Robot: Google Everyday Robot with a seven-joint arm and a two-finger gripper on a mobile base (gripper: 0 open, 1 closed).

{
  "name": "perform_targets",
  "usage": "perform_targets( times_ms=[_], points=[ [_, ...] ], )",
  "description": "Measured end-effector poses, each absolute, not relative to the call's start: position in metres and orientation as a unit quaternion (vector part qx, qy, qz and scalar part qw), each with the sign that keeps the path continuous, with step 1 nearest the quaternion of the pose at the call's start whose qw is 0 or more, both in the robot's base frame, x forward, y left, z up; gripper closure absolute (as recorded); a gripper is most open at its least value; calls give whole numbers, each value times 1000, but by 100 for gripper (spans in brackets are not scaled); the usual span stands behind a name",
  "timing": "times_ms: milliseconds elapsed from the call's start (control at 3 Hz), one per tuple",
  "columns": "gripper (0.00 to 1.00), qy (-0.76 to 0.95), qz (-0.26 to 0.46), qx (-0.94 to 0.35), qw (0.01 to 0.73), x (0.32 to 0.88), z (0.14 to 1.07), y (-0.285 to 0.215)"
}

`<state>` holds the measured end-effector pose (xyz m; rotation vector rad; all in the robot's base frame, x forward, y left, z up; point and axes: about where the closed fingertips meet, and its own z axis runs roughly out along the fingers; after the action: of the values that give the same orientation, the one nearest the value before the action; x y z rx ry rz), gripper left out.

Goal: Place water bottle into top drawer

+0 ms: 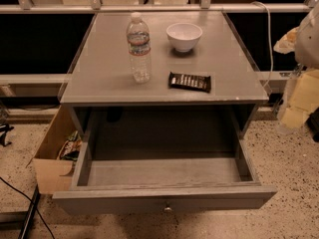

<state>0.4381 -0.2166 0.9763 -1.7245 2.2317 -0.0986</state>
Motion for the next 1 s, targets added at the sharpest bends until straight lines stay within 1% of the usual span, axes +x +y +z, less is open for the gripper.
perform_targets(
  times_ms=[333, 1000],
  points=[
    [0, 780, -37, -603, 162, 438, 978, -216],
    [0, 769, -63, -610, 182, 454, 961, -174]
  ],
)
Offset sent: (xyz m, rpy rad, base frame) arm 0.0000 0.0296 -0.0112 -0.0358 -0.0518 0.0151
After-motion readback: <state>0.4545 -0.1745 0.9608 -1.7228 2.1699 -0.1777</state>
